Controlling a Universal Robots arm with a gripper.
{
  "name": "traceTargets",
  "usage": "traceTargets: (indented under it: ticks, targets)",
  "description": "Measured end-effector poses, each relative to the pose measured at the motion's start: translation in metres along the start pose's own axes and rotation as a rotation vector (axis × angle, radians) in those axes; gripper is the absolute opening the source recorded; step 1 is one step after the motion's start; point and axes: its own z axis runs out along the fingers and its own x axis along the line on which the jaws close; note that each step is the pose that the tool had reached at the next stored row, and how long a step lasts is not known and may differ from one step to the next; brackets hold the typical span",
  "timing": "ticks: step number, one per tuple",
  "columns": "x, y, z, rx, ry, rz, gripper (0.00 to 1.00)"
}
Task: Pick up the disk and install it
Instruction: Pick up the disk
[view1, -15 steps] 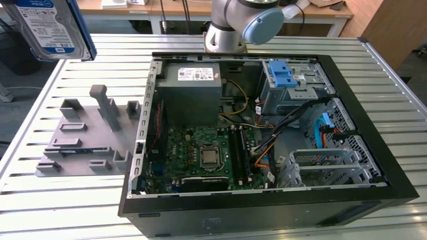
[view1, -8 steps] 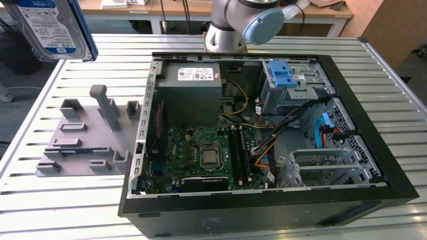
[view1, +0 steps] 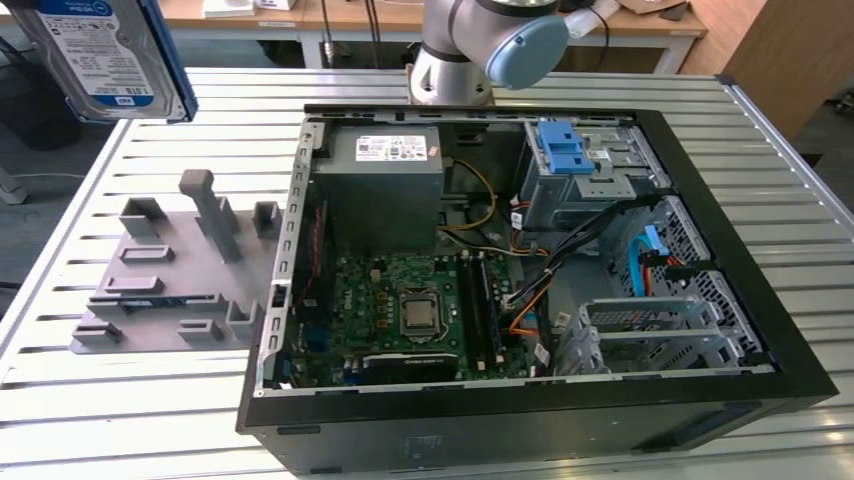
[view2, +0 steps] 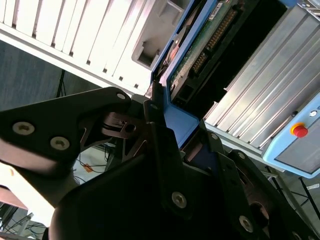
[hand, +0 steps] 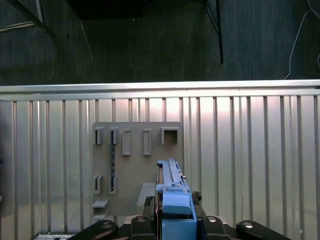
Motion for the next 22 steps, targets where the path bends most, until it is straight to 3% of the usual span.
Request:
traceTargets:
  ticks: [14, 22]
  targets:
    - [-0.0005, -0.0129, -0.0001, 0.0000, 0.0000, 0.000, 0.36]
    - [-0.0008, -0.0242, -0.0001, 0.0000, 0.0000, 0.000, 0.36]
